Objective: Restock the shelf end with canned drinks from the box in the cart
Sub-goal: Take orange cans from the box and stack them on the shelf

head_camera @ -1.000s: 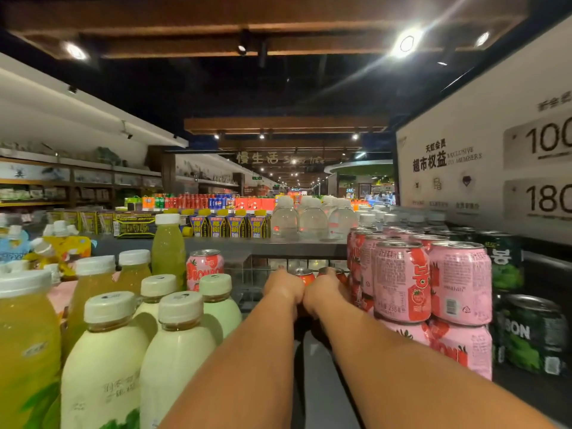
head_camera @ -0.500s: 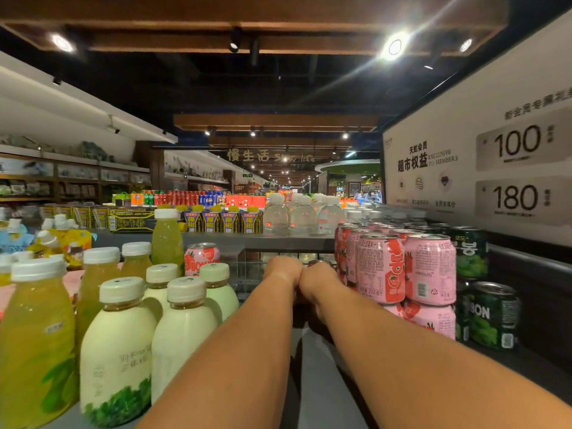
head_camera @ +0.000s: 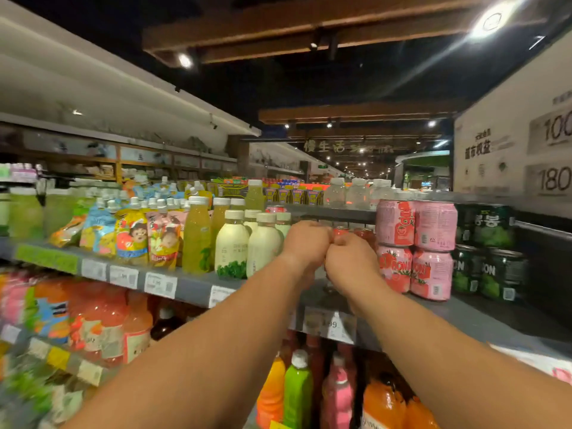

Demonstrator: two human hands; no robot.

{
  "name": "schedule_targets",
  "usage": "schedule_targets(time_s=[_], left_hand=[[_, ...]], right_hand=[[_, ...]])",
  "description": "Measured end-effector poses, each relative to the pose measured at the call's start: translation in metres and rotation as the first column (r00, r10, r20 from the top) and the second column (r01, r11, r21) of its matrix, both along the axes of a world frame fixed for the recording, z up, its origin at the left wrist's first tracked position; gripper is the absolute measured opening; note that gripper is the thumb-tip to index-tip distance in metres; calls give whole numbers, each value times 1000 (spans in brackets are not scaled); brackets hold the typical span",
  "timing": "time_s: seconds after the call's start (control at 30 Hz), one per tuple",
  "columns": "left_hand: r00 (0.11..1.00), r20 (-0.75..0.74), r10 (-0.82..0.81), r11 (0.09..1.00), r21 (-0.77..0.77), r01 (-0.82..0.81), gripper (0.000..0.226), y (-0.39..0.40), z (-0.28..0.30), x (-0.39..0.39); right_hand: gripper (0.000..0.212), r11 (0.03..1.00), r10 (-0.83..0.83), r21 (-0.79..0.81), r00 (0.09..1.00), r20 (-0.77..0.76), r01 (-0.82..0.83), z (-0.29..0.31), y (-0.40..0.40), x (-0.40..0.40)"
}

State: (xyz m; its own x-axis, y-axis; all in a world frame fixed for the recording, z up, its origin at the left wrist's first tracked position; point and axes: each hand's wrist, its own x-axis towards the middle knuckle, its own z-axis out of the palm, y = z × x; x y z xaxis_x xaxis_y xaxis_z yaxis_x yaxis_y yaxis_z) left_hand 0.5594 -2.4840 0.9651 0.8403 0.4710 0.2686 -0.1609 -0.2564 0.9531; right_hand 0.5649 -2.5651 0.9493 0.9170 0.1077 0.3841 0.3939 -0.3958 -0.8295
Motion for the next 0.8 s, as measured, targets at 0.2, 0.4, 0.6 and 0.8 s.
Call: schedule_targets(time_s=[0.2,0.4,0.6,0.8], left_hand=[[916,76,394,919,-28,-393,27,45,-50,-106],[786,-12,619,772,197,-605,38,107,-122,-220],[558,-386,735,669,279,-689,44,144,-287,-336],[430,-629,648,693,253,-675,27,145,-429,-435]], right_hand=[[22,978,200,-75,979,40,-196,-39,47,-78],[38,884,418,-293,897,146,-365,-96,91,-163],[36,761,554,-429,832,38,-487,-217,135,-238],[56,559,589,-584,778,-220,-588,-359,157,-302]])
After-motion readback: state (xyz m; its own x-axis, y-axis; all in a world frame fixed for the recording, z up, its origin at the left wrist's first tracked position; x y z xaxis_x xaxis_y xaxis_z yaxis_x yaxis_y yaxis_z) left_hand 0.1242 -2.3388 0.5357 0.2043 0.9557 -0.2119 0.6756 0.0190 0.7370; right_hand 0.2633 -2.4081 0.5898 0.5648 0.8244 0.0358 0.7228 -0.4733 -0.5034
